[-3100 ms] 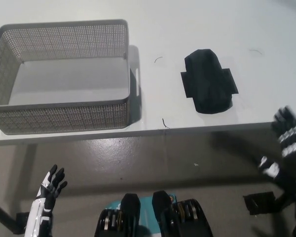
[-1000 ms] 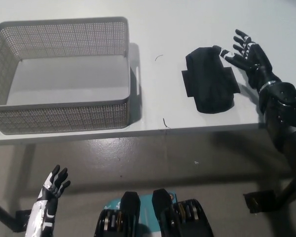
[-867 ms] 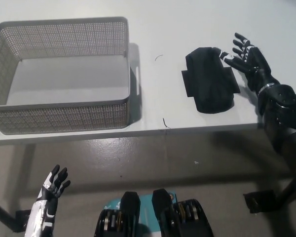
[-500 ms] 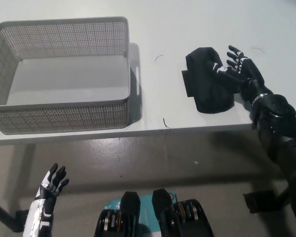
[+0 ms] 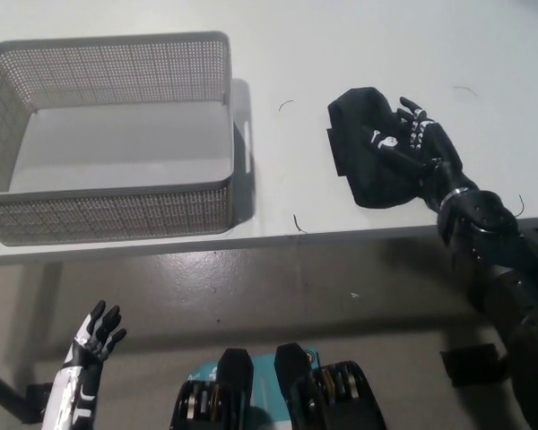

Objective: Use the right hand to push the pencil case on the right hand side to the container on the left side

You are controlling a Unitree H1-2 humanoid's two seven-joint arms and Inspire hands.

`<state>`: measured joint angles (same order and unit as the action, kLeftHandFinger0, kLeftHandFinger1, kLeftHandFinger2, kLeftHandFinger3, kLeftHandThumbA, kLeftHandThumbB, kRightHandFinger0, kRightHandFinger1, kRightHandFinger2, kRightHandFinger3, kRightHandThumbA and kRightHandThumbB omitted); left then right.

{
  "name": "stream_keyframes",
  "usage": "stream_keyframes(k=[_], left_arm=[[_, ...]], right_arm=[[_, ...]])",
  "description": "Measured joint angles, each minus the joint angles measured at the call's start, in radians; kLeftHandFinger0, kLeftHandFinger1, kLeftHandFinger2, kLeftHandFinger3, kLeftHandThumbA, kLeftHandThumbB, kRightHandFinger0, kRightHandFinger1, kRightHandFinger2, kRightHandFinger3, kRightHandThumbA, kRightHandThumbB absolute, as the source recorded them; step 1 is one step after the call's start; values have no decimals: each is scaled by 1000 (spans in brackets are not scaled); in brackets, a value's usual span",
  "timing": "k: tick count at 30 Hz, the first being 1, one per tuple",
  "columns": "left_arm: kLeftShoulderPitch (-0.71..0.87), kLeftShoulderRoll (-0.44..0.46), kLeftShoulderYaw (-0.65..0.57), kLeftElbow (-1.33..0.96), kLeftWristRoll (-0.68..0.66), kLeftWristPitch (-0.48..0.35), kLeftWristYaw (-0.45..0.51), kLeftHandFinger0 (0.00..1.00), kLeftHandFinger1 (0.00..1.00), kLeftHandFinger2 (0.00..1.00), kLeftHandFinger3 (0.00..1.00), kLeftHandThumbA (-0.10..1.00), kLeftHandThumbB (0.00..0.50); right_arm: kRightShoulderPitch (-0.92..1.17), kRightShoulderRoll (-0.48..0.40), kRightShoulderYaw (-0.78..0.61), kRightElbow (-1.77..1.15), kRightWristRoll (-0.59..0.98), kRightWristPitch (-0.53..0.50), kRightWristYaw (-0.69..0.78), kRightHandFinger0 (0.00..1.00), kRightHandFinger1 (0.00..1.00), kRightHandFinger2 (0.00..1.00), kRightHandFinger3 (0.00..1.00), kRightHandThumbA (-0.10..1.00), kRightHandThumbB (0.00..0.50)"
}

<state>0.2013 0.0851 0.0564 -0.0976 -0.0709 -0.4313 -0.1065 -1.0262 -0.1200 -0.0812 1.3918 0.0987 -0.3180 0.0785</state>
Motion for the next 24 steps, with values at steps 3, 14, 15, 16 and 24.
stream_keyframes(k=[3,14,15,16,24], left_arm=[[14,-1,-1,-2,0,0,-1,1000,1000,1000,1000,915,181],[18,-1,-1,-6,1,0,-3,1000,1000,1000,1000,922,186],[18,-1,-1,-7,1,0,-3,1000,1000,1000,1000,922,188],[18,-1,-1,-7,1,0,-3,1000,1000,1000,1000,920,189],[12,-1,1,-7,-1,-1,-3,1000,1000,1000,1000,919,195]], right_arm=[[2,23,-3,0,2,-10,-6,1000,1000,1000,1000,1000,309],[2,100,-32,-1,16,-31,-8,1000,1000,1000,1000,1000,259],[2,110,-36,-1,19,-34,-8,1000,1000,1000,1000,1000,253],[2,114,-37,-1,21,-35,-8,1000,1000,1000,1000,1000,251],[-4,177,-65,-1,47,-44,-7,1000,1000,1000,1000,1000,297]])
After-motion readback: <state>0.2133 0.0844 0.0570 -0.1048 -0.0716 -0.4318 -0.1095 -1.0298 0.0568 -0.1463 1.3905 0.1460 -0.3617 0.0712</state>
